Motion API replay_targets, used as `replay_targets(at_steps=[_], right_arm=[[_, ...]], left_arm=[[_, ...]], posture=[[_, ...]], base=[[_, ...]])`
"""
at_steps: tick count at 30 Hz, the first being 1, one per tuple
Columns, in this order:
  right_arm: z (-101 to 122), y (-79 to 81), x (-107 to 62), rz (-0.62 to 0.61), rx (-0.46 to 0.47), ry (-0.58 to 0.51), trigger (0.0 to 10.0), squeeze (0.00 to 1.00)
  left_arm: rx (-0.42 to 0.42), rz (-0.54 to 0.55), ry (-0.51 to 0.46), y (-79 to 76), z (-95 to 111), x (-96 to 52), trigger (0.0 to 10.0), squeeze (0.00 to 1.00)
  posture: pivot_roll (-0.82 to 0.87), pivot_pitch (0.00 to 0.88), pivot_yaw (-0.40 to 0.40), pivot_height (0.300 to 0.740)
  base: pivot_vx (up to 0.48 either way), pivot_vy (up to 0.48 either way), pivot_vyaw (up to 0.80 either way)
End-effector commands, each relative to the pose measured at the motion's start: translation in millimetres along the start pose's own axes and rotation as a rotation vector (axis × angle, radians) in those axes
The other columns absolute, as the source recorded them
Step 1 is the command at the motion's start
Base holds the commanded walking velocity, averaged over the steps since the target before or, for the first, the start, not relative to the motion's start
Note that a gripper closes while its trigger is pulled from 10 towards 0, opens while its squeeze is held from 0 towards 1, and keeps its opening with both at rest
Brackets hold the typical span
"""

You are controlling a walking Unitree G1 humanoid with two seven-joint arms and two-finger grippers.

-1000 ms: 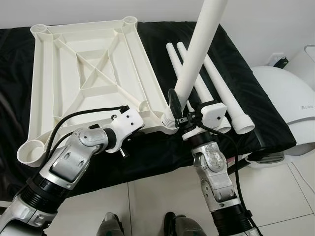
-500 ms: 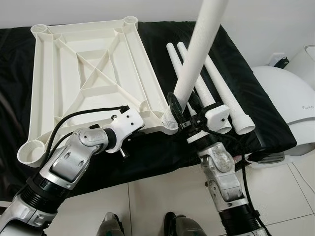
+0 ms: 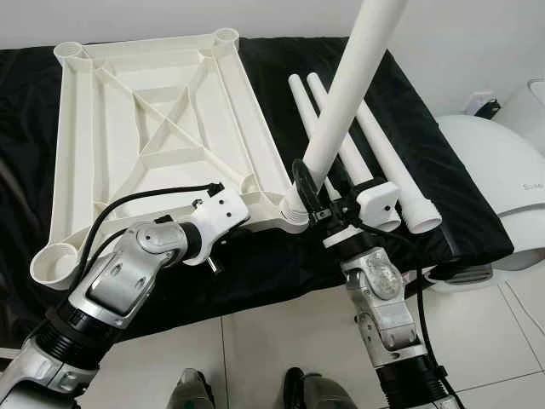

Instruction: Building children table

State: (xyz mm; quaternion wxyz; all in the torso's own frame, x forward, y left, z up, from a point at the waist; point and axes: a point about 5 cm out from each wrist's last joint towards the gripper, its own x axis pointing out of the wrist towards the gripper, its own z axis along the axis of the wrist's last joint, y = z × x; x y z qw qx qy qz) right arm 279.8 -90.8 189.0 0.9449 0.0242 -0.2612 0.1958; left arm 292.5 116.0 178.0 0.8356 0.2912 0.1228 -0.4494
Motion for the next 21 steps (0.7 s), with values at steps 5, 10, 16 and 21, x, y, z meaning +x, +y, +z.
replay_targets(at_steps=[5, 10, 16, 21], right_arm=[[-56, -23.6, -44.8, -0.131, -0.007, 0.343, 10.0, 0.00], [-57, -23.1, -45.3, -0.124, -0.009, 0.343, 10.0, 0.00], [-51, -23.2, -33.8, -0.107, -0.029, 0.307, 10.0, 0.00], [-49, -25.2, -27.7, -0.111, -0.030, 0.295, 10.0, 0.00]], left_arm=[[0.049, -0.046, -0.023, 0.5, 10, -5.9, 10.0, 0.00], [0.050, -0.045, -0.024, 0.9, 10, -5.8, 10.0, 0.00], [0.052, -0.046, -0.025, 1.0, 10, -5.1, 10.0, 0.00], [0.052, -0.046, -0.028, 1.1, 11, -4.6, 10.0, 0.00]], posture=[[0.10, 0.220, -0.036, 0.740], [0.10, 0.218, -0.036, 0.740], [0.10, 0.213, -0.036, 0.740], [0.10, 0.210, -0.037, 0.740]], base=[[0.000, 0.000, 0.00], [0.000, 0.000, 0.00], [0.000, 0.000, 0.00], [0.000, 0.000, 0.00]])
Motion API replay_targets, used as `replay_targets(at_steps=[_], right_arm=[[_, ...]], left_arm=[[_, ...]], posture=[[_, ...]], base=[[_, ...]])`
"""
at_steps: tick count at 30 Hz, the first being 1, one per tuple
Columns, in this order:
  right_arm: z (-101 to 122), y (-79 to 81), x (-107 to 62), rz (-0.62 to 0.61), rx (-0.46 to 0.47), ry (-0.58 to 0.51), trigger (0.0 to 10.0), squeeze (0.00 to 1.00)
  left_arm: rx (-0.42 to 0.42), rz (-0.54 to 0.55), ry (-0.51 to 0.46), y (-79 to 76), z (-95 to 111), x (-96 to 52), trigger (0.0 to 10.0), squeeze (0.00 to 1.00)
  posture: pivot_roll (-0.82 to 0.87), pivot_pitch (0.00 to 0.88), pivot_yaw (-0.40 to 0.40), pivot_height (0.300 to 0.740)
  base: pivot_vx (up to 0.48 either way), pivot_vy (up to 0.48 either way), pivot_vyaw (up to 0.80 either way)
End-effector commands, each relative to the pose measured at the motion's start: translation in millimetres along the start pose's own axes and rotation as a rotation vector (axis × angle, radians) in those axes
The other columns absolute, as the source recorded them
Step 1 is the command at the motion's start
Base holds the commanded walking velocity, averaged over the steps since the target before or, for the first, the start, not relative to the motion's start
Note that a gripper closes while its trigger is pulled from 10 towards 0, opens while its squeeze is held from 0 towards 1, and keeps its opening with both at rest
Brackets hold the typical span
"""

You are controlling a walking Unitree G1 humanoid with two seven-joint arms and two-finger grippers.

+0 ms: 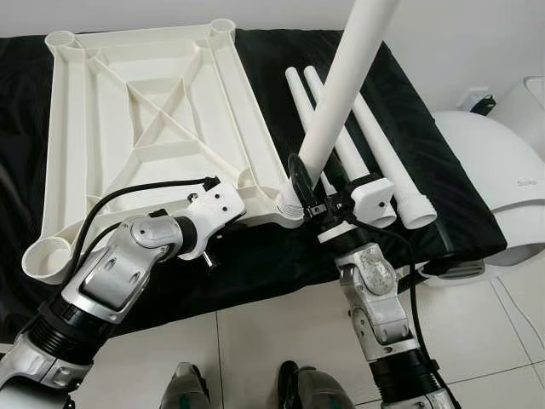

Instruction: Building children table

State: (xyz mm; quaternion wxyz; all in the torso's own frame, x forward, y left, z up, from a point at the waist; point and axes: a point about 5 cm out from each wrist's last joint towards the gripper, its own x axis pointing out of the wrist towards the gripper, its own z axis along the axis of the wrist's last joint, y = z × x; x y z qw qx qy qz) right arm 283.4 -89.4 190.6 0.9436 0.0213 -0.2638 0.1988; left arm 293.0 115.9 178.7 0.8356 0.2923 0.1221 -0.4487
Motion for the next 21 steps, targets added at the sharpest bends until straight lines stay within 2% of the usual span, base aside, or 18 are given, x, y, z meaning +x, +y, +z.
replay_targets(at_steps=[1, 21], right_arm=[[-48.4, -24.5, -32.3, -0.118, -0.024, 0.300, 10.0, 0.00], [-49.2, -23.2, -30.7, -0.101, -0.035, 0.291, 10.0, 0.00]], left_arm=[[0.050, -0.047, -0.028, 0.6, 10.6, -4.6, 10.0, 0.00], [0.053, -0.040, -0.027, 2.1, 10.8, -6.5, 10.0, 0.00]], posture=[[0.10, 0.210, -0.037, 0.740], [0.11, 0.213, -0.038, 0.740]], base=[[0.000, 0.000, 0.00], [0.000, 0.000, 0.00]])
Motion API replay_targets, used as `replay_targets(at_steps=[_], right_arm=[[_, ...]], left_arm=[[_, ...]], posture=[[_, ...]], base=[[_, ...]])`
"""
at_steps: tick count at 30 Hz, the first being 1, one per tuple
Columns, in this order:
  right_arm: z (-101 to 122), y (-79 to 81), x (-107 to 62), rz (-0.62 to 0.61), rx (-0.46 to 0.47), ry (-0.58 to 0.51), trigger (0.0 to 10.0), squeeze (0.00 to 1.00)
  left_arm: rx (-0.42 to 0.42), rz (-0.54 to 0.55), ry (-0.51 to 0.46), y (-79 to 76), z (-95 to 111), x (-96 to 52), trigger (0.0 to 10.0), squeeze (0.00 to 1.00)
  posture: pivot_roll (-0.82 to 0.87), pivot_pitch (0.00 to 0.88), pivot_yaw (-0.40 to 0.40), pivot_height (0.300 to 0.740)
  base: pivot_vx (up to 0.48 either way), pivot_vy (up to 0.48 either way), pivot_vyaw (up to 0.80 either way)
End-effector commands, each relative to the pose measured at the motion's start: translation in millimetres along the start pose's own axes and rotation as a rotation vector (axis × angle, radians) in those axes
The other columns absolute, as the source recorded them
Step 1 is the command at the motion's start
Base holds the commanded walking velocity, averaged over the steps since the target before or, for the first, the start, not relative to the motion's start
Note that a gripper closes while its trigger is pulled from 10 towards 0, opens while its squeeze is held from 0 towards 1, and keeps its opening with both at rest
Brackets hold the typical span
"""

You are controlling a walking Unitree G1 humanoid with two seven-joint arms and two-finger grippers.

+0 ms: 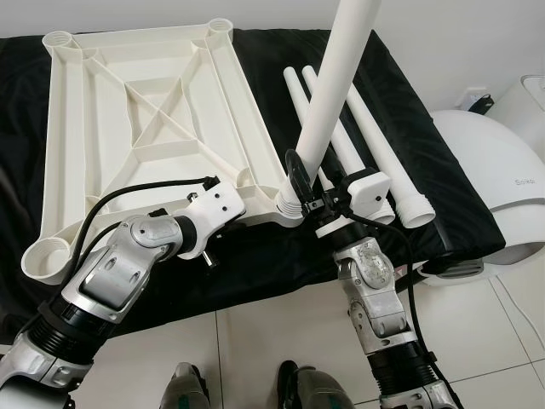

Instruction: Building children table

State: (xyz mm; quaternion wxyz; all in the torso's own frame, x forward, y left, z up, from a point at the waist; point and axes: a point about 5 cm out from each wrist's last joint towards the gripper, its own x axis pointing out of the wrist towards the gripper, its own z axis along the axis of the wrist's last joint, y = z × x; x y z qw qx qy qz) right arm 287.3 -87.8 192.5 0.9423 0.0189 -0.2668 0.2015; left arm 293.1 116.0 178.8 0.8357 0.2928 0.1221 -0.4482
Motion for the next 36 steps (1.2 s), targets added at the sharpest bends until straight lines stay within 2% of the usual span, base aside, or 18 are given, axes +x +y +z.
replay_targets(at_steps=[1, 11, 36], right_arm=[[-49, -22.6, -35.7, -0.107, -0.030, 0.296, 10.0, 0.00], [-56, -20.5, -49.2, -0.100, -0.039, 0.330, 10.0, 0.00], [-54, -20.7, -46.8, -0.096, -0.043, 0.312, 10.0, 0.00]], left_arm=[[0.052, -0.041, -0.028, 1.9, 11, -6.4, 10.0, 0.00], [0.053, -0.037, -0.029, 2.8, 11, -6.6, 10.0, 0.00], [0.056, -0.038, -0.029, 2.4, 11, -6.6, 10.0, 0.00]], posture=[[0.11, 0.213, -0.038, 0.740], [0.10, 0.214, -0.038, 0.740], [0.10, 0.213, -0.040, 0.740]], base=[[0.000, 0.000, 0.00], [0.000, 0.000, 0.00], [0.000, 0.000, 0.00]])
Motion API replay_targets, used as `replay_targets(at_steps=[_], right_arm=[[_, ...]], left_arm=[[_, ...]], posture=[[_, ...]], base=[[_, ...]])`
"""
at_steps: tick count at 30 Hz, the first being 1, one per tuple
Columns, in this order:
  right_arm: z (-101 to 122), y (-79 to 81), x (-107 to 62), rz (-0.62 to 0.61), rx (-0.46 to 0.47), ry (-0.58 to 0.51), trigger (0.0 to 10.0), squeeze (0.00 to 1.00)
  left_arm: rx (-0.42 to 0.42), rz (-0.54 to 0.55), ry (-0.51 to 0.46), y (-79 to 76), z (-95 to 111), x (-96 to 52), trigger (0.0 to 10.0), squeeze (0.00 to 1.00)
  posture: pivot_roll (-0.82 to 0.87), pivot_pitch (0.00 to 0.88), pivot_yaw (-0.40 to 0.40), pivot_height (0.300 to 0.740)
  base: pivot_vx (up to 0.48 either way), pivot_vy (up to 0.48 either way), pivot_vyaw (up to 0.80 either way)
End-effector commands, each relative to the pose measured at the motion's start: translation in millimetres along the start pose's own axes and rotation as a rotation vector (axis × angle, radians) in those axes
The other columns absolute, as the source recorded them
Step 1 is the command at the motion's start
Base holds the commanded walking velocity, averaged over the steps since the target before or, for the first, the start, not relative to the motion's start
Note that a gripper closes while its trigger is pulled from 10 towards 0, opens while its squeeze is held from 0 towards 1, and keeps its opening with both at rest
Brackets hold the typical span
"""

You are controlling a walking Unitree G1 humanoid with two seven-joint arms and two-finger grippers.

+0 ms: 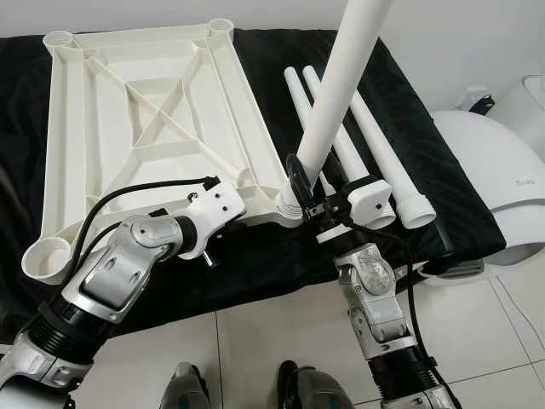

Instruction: Building children table

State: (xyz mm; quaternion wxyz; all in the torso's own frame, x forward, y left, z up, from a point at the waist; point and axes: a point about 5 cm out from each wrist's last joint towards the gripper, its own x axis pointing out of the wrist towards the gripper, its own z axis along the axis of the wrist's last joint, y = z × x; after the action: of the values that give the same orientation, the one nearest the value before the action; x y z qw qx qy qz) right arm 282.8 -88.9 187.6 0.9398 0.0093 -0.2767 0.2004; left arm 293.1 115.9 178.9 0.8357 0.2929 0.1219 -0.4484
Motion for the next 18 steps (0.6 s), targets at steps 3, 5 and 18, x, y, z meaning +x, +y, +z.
replay_targets(at_steps=[3, 5, 18], right_arm=[[-51.5, -20.6, -41.1, -0.097, -0.018, 0.323, 10.0, 0.00], [-50.6, -20.4, -40.6, -0.094, -0.013, 0.316, 10.0, 0.00], [-47.3, -19.6, -38.9, -0.084, 0.012, 0.289, 10.0, 1.00]], left_arm=[[0.056, -0.038, -0.029, 2.1, 11.3, -6.7, 10.0, 0.00], [0.056, -0.039, -0.030, 1.9, 11.5, -6.6, 10.0, 0.00], [0.054, -0.038, -0.029, 1.7, 11.1, -6.7, 10.0, 0.00]], posture=[[0.11, 0.212, -0.039, 0.740], [0.10, 0.213, -0.040, 0.740], [0.11, 0.214, -0.042, 0.740]], base=[[0.000, 0.000, 0.00], [0.000, 0.000, 0.00], [0.000, 0.000, 0.00]])
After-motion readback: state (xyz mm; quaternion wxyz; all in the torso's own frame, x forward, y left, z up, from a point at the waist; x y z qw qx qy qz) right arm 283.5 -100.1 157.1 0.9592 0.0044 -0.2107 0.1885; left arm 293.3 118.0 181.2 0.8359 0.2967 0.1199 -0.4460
